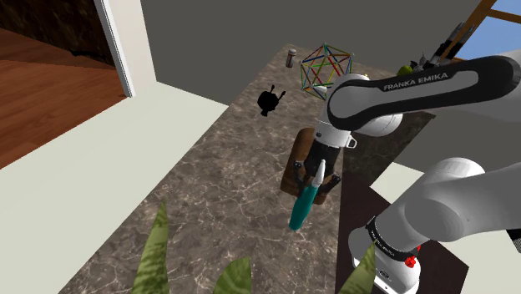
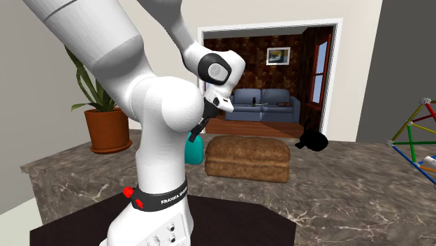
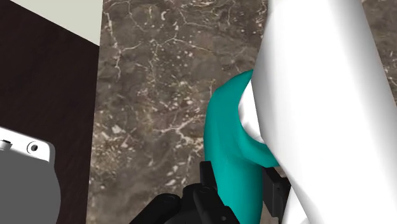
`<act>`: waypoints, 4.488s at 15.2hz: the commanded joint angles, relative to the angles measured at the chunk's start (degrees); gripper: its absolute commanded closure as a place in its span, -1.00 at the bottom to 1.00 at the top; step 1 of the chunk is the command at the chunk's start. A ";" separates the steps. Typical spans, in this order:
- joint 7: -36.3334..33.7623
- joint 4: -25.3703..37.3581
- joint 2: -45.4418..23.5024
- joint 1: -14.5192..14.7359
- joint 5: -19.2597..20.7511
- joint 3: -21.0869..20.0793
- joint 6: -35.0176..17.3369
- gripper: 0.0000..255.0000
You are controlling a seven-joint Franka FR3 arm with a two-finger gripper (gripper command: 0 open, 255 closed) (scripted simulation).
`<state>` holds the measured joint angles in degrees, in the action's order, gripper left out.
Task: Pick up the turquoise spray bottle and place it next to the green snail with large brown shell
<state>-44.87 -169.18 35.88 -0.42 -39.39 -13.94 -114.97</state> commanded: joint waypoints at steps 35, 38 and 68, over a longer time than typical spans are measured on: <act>-13.28 19.69 12.97 -2.01 8.72 6.47 30.13 1.00; -14.19 21.94 12.86 -2.02 9.00 6.90 32.10 1.00; -9.62 51.16 -7.70 -4.05 17.63 17.30 43.73 1.00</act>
<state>-55.41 -119.30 29.80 -4.31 -22.32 2.72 -71.22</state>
